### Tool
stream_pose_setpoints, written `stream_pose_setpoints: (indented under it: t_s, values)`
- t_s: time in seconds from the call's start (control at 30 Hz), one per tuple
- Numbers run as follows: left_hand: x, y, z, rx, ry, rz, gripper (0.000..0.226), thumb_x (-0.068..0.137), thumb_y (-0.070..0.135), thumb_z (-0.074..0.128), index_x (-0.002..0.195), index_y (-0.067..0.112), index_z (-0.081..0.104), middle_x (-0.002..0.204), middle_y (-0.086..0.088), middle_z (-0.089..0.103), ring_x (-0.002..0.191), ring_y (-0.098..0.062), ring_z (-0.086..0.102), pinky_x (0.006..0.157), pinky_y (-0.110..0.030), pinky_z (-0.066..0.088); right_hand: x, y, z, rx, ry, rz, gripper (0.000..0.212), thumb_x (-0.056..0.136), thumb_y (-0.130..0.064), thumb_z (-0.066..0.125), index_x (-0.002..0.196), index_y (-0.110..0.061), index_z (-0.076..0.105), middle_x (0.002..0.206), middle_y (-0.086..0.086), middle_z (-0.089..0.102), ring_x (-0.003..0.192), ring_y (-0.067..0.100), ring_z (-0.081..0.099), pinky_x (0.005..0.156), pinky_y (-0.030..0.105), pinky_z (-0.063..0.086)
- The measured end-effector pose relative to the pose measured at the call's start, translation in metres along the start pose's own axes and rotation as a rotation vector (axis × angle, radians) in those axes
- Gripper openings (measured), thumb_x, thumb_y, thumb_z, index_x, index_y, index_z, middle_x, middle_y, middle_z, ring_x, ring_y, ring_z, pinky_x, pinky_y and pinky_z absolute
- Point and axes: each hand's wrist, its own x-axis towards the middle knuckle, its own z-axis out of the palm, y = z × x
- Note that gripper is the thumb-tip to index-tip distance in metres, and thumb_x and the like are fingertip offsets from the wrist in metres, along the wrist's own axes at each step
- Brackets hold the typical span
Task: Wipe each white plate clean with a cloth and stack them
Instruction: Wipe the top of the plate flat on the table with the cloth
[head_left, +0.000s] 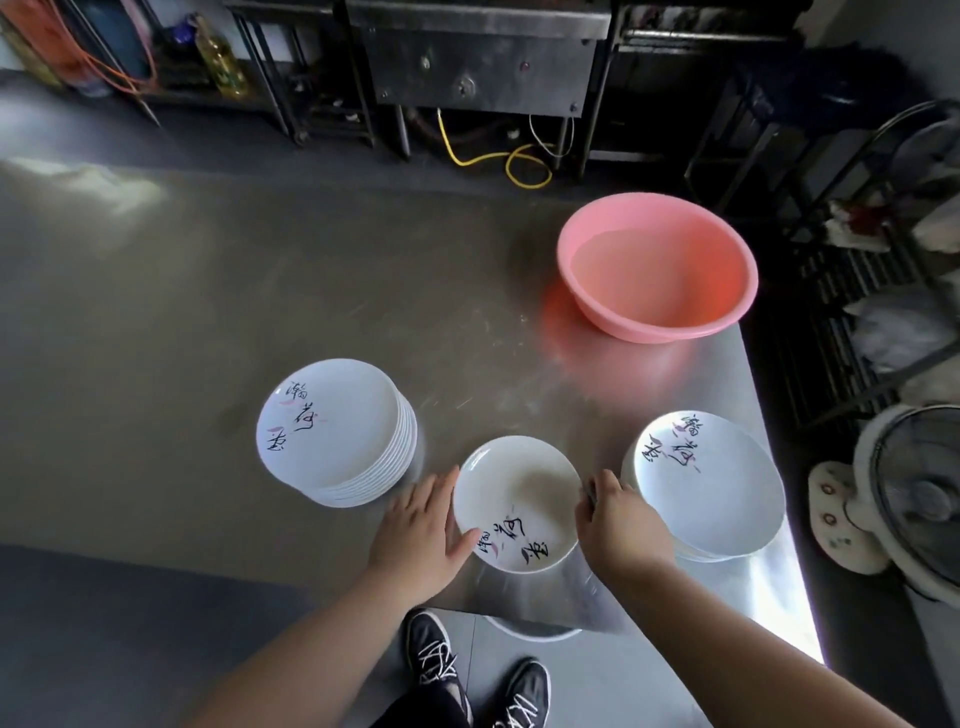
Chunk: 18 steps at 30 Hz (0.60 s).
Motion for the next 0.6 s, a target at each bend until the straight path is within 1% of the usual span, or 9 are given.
stream_pose_setpoints:
  t_s: [0.07, 0.13, 0.17, 0.23, 0.3, 0.33, 0.37, 0.5, 0.6]
  values:
    - [-0.002, -0.004, 0.004, 0.056, -0.017, 0.072, 0.090, 0.093, 0.076, 0.043, 0.166, 0.027, 0.024, 0.168, 0.003, 0.032, 0.146, -0.026, 0.040, 0.114, -0.050, 0.039, 0.004, -0.010, -0.001, 0.054, 0.094, -0.173, 0.017, 0.103, -0.025, 0.052, 0.114, -0.019, 0.062, 0.109, 0.004, 0.067, 0.093, 0.032, 0.065, 0.074, 0.039, 0.053]
    - [0.000, -0.008, 0.008, 0.076, -0.057, 0.126, 0.088, 0.095, 0.076, 0.036, 0.168, 0.030, 0.014, 0.176, 0.010, 0.009, 0.156, -0.022, 0.023, 0.120, -0.050, 0.028, 0.008, -0.019, 0.003, 0.044, 0.040, -0.334, 0.041, 0.101, -0.020, 0.055, 0.142, -0.015, 0.058, 0.137, 0.007, 0.063, 0.117, 0.033, 0.064, 0.094, 0.040, 0.055]
    - [0.001, -0.008, 0.010, 0.089, -0.058, 0.143, 0.087, 0.097, 0.074, 0.035, 0.168, 0.029, 0.014, 0.176, 0.011, 0.004, 0.160, -0.021, 0.018, 0.122, -0.050, 0.022, 0.009, -0.023, 0.008, -0.011, -0.032, -0.396, 0.053, 0.102, -0.023, 0.053, 0.154, -0.014, 0.049, 0.154, 0.008, 0.052, 0.135, 0.033, 0.055, 0.107, 0.041, 0.049]
    - [0.002, -0.007, 0.011, 0.105, -0.034, 0.165, 0.086, 0.099, 0.069, 0.038, 0.168, 0.024, 0.018, 0.176, 0.009, 0.006, 0.162, -0.021, 0.014, 0.126, -0.052, 0.017, 0.008, -0.026, 0.020, -0.198, -0.177, -0.490, 0.067, 0.106, -0.034, 0.042, 0.167, -0.017, 0.023, 0.175, 0.002, 0.018, 0.160, 0.032, 0.016, 0.129, 0.044, 0.023]
    - [0.001, -0.006, 0.012, 0.122, -0.027, 0.180, 0.086, 0.099, 0.067, 0.039, 0.168, 0.020, 0.019, 0.176, 0.006, 0.007, 0.163, -0.021, 0.010, 0.128, -0.056, 0.017, 0.002, -0.023, 0.034, -0.346, -0.264, -0.521, 0.072, 0.107, -0.047, 0.031, 0.168, -0.019, 0.005, 0.176, -0.003, -0.007, 0.160, 0.029, -0.020, 0.131, 0.047, -0.005]
    - [0.001, -0.006, 0.013, 0.127, -0.029, 0.186, 0.086, 0.099, 0.066, 0.039, 0.168, 0.019, 0.017, 0.177, 0.006, 0.006, 0.163, -0.021, 0.008, 0.128, -0.057, 0.017, -0.002, -0.021, 0.038, -0.395, -0.287, -0.518, 0.076, 0.106, -0.053, 0.027, 0.166, -0.017, 0.000, 0.175, -0.002, -0.014, 0.157, 0.028, -0.029, 0.130, 0.049, -0.010]
    - [0.002, -0.007, 0.014, 0.131, -0.030, 0.189, 0.087, 0.099, 0.066, 0.039, 0.168, 0.019, 0.016, 0.177, 0.005, 0.005, 0.163, -0.021, 0.006, 0.128, -0.058, 0.017, -0.006, -0.019, 0.041, -0.430, -0.289, -0.516, 0.079, 0.104, -0.058, 0.023, 0.165, -0.014, 0.000, 0.174, 0.001, -0.017, 0.156, 0.028, -0.030, 0.130, 0.050, -0.010]
    - [0.003, -0.009, 0.018, 0.127, -0.021, 0.188, 0.090, 0.097, 0.067, 0.044, 0.168, 0.017, 0.019, 0.177, 0.005, 0.006, 0.163, -0.022, 0.008, 0.128, -0.058, 0.017, -0.017, -0.019, 0.050, -0.415, -0.246, -0.501, 0.091, 0.099, -0.070, 0.018, 0.163, -0.006, 0.023, 0.175, 0.010, 0.005, 0.161, 0.034, -0.005, 0.131, 0.047, 0.001]
    - [0.004, -0.009, 0.018, 0.136, -0.031, 0.188, 0.091, 0.096, 0.068, 0.046, 0.167, 0.017, 0.022, 0.176, 0.004, 0.010, 0.163, -0.022, 0.009, 0.127, -0.058, 0.019, 0.002, -0.027, 0.052, -0.414, -0.324, -0.510, 0.098, 0.093, -0.077, 0.005, 0.168, -0.014, 0.002, 0.172, 0.001, -0.022, 0.156, 0.027, -0.031, 0.126, 0.041, -0.017]
